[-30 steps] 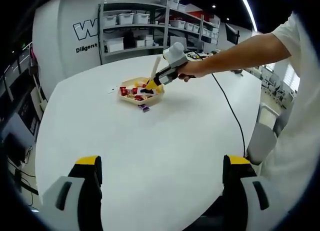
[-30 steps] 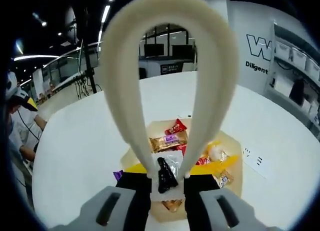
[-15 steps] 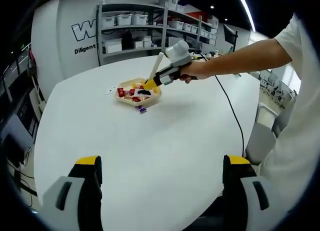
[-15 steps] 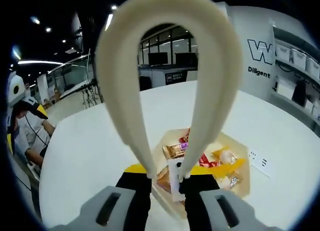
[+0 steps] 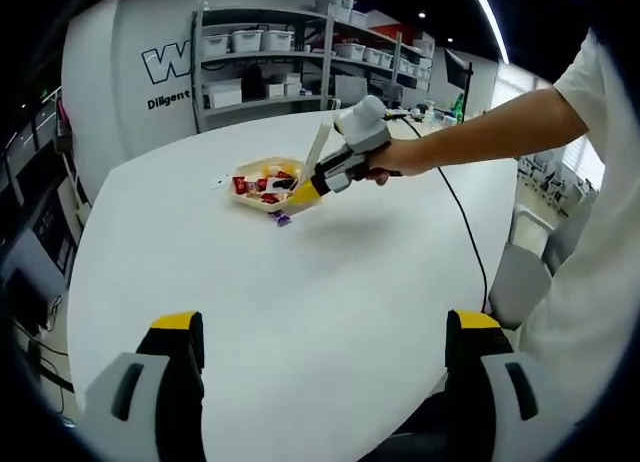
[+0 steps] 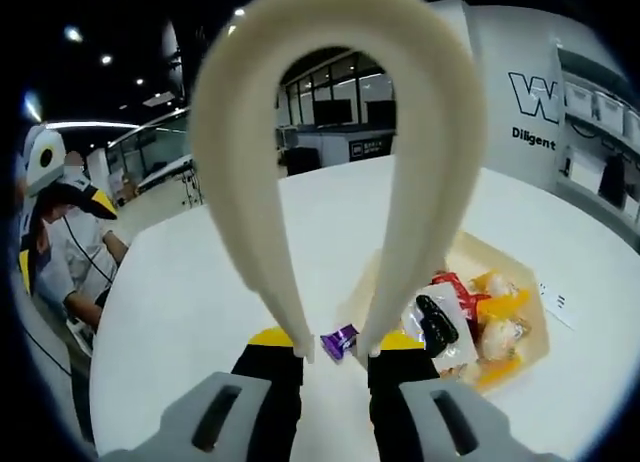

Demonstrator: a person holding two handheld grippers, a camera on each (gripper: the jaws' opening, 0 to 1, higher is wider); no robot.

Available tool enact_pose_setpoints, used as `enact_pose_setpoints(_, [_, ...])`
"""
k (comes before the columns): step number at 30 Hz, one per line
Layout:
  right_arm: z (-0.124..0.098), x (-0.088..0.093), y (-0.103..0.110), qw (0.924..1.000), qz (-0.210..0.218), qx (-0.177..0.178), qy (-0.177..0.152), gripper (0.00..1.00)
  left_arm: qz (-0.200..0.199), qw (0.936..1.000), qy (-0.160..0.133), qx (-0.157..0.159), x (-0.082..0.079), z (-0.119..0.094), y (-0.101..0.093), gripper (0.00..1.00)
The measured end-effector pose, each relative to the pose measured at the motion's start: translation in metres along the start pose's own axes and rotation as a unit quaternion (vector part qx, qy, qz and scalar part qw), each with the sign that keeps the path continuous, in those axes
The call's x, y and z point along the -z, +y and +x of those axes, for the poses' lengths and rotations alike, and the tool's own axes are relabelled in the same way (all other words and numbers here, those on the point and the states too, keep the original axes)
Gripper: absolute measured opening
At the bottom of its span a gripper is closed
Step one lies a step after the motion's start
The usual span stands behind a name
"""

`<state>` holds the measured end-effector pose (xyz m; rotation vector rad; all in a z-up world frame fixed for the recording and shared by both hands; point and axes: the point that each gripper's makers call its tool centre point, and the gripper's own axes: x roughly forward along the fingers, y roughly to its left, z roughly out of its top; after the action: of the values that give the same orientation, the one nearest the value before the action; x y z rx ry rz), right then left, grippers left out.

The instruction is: Place the target food into the container with the food tongs after gripping and lifting it, then release it inside without dropping or visibly crushing the food.

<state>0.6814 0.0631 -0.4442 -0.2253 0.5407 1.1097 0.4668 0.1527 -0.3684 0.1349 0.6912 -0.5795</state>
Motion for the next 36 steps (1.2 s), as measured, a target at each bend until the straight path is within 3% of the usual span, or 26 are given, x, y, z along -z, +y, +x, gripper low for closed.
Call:
enact_pose_setpoints(10, [0.021, 0.009, 0.014, 0.9998, 0.002, -0.018, 0.013, 0.19, -0.010, 0.9999, 0.004, -0.007, 0.009, -0.005, 0.002, 0.99])
enact_pose_setpoints(24, [0.032, 0.005, 0.009, 0.9997, -0.023, -0.013, 0.002, 0.19, -0.016, 0.9997, 0.008, -0.016, 0.013, -0.008, 0.006, 0.99])
enact_pose_setpoints(28, [0.036, 0.009, 0.009, 0.9993, -0.034, -0.013, 0.011, 0.19, -0.016, 0.9997, 0.009, -0.015, 0.013, -0.007, 0.005, 0.99])
enact_pose_setpoints(36, [0.039, 0.020, 0.003, 0.9994, -0.016, -0.016, 0.026, 0.19, -0.018, 0.9997, 0.010, -0.017, 0.013, -0.008, 0.008, 0.99])
